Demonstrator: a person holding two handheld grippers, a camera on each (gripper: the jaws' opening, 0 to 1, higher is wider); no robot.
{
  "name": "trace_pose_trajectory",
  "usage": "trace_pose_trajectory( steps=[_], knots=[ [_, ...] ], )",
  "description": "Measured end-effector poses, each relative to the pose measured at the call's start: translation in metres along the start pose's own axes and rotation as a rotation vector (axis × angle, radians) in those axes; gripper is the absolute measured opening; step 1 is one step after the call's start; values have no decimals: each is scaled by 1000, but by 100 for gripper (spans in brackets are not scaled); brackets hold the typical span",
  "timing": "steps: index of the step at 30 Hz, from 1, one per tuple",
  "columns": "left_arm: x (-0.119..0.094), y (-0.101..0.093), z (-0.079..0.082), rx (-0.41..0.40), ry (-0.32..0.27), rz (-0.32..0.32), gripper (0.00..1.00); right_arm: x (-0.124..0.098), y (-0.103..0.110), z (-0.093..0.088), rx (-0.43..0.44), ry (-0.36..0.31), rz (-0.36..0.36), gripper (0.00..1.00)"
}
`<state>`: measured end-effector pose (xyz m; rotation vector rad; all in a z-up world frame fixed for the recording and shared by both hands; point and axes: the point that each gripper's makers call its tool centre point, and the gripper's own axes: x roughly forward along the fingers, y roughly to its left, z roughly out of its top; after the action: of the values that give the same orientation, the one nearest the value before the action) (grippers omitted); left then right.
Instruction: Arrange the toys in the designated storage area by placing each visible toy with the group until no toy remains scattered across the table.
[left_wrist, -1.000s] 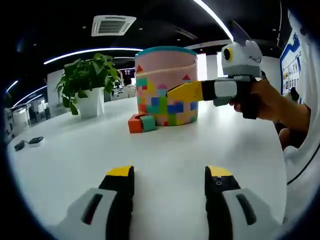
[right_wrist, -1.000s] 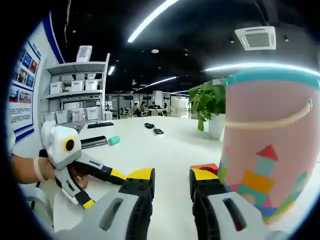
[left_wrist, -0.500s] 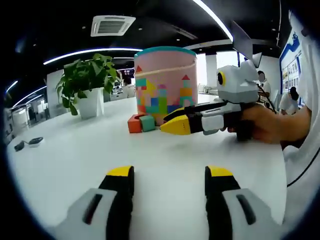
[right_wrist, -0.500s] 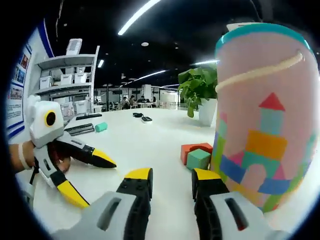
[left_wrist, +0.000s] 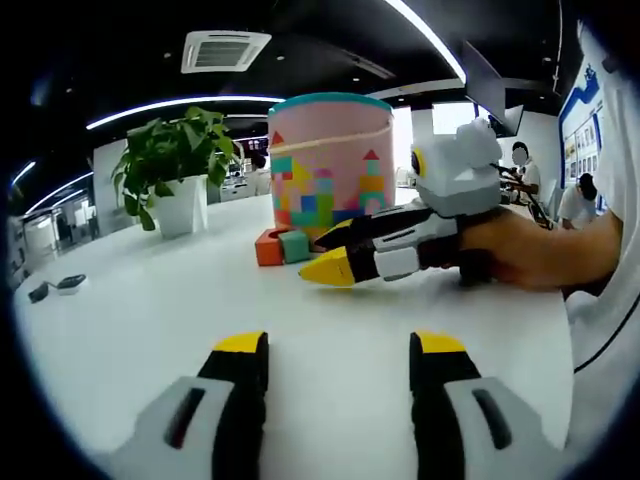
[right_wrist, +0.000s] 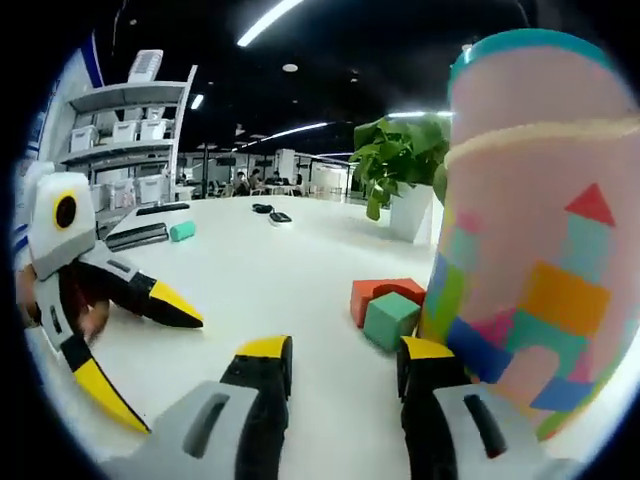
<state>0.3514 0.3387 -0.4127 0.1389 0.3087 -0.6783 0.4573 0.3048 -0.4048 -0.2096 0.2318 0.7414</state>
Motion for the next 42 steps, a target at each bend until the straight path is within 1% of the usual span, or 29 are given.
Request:
trace_pose_trajectory(
  steps=[2,6,16,23,28,30,33,34,37,40,42],
  knots=[
    [0,0,0,0,0,-2,58,3,-1,0,-6,5,-6,51],
    [0,-1,0,1,0,-6,57,9,-1,0,-16,11,-7,53],
    [0,-1,0,2,0,-6,57,22,1,0,-39,29,13,54],
    [0,-1,0,3,0,-7,57,34,3,6,-46,22,31,54],
    [0,-1,0,3,-1,-7,57,39,1,10,-26,10,40,49],
    [0,-1,0,3,-1,-7,57,41,1,10,-31,8,41,48],
    [0,-1,0,2,-2,-7,57,46,0,12,-30,4,47,42],
    [0,-1,0,2,-3,-8,57,48,-1,13,-26,4,47,39],
    [0,-1,0,2,-3,-8,57,54,-4,14,-2,11,35,32],
    [0,0,0,2,-2,-7,57,58,-4,14,12,25,20,33],
    [0,0,0,2,-1,-5,57,60,-2,12,-3,37,10,34]
  ],
)
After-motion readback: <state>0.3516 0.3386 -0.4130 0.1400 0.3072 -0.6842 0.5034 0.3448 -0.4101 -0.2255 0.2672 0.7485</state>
